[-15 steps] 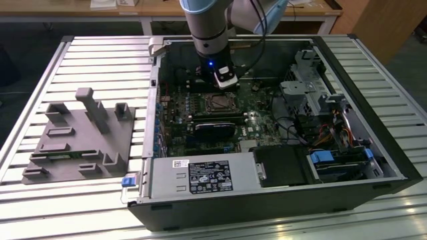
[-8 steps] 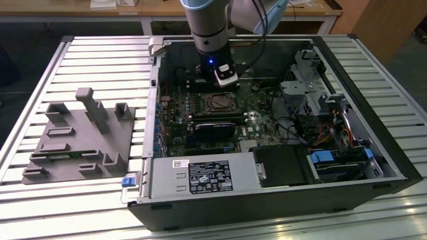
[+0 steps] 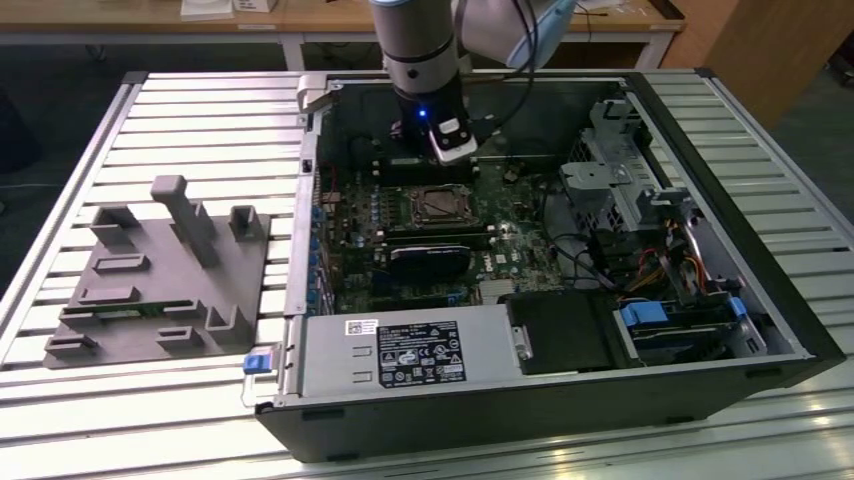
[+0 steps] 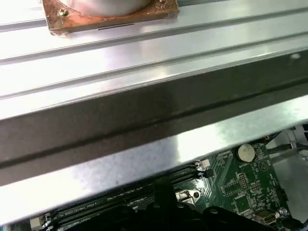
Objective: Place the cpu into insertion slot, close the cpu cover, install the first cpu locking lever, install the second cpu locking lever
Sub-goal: 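Install the first cpu locking lever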
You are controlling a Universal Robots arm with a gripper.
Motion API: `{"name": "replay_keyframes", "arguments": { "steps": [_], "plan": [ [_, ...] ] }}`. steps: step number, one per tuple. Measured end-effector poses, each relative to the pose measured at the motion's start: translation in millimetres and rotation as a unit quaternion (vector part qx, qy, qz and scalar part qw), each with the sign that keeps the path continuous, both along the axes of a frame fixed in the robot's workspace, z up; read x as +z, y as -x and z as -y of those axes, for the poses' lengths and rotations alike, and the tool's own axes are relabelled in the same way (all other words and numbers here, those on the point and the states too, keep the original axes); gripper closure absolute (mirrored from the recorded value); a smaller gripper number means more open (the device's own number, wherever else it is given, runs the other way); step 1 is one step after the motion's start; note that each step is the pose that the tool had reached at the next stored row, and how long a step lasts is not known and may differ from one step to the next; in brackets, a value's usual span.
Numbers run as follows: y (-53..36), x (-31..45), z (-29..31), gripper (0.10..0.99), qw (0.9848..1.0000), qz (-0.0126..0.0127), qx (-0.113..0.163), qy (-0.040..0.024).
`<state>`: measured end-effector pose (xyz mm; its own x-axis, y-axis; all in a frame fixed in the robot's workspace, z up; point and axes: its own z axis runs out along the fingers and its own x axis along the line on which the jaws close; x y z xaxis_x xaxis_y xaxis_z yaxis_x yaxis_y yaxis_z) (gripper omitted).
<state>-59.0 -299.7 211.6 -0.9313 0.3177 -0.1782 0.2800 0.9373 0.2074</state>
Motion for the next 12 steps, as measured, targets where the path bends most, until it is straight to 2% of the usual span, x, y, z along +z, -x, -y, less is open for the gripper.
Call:
{"name": "replay_keyframes", "arguments": {
  "steps": [9,11,12],
  "plan": [
    [0.0,2.6,0.0,0.980,1.0000,0.0000,0.000,0.0000],
    [-0.4,2.6,0.0,0.980,1.0000,-0.0023,0.000,0.0002],
    [-1.0,2.6,0.0,0.980,1.0000,-0.0054,0.000,0.0008]
  ]
}}
